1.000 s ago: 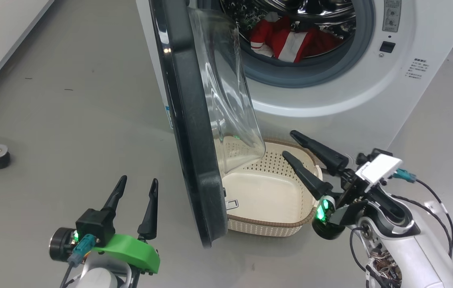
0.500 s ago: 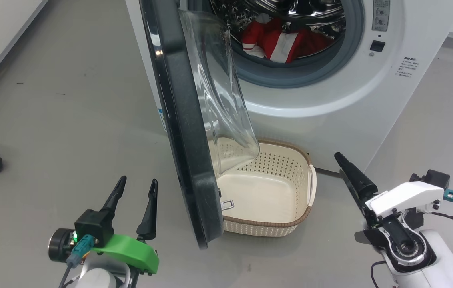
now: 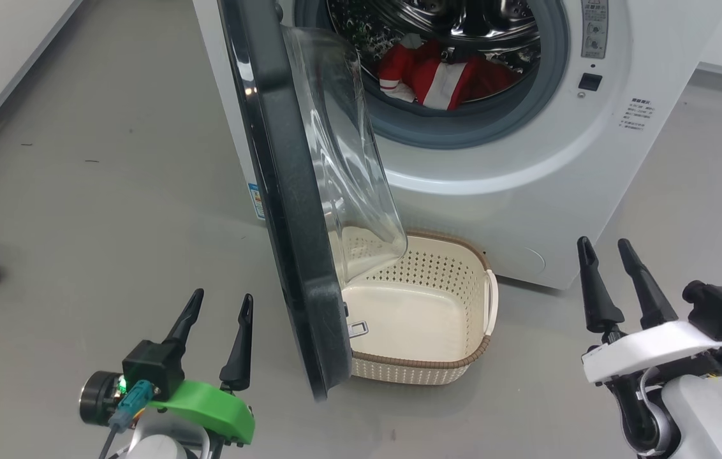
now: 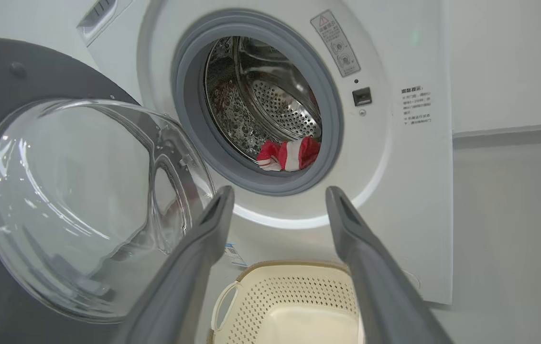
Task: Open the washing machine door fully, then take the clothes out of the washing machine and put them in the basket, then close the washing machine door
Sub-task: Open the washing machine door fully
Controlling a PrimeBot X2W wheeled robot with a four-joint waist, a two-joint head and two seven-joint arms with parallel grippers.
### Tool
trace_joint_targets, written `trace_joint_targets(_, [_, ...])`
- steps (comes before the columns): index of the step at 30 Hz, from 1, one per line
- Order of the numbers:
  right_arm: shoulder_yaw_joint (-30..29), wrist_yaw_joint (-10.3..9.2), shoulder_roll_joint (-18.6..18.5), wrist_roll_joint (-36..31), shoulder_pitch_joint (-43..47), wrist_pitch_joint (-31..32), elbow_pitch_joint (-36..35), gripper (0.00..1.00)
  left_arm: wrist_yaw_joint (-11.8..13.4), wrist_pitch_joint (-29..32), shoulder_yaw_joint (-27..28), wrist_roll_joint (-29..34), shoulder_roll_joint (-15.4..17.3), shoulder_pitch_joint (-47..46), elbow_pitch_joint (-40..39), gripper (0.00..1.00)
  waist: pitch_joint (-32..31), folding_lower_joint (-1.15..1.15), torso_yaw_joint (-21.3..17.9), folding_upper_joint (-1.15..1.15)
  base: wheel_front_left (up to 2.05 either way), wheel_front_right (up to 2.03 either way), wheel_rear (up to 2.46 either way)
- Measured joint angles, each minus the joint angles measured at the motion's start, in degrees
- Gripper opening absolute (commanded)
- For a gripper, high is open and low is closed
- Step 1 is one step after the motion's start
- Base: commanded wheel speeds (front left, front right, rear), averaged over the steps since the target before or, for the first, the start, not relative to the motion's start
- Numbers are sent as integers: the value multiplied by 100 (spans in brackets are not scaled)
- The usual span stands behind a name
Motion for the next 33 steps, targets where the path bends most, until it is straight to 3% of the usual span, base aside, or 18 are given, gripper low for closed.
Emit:
trace_joint_targets(2, [65, -74, -65, -421, 2, -264, 52, 100, 0, 29, -14, -1, 0, 5, 5, 100, -22, 0, 4, 0, 0, 0, 0])
trace_joint_targets(7, [171, -456, -93, -1212, 12, -82, 112, 100, 5, 44, -32, -1, 3, 25, 12, 100, -69, 0, 26, 0, 0, 0, 0])
trace_joint_targets(14, [-53, -960, 234, -1805, 146, 16, 82, 100, 7, 76, -24, -1, 16, 86, 11, 100, -90, 0, 42, 0, 0, 0, 0])
trace_joint_targets(23, [-250, -1121, 611, -2290, 399, 16, -46, 100, 48, 100, -12, -26, 23, 101, -2, 100, -62, 0, 61, 0, 0, 0, 0])
trace_joint_targets(33, [-321, -1121, 838, -2557, 575, 18, -10, 100, 49, 101, 11, -53, 24, 103, -11, 100, -34, 0, 56, 0, 0, 0, 0])
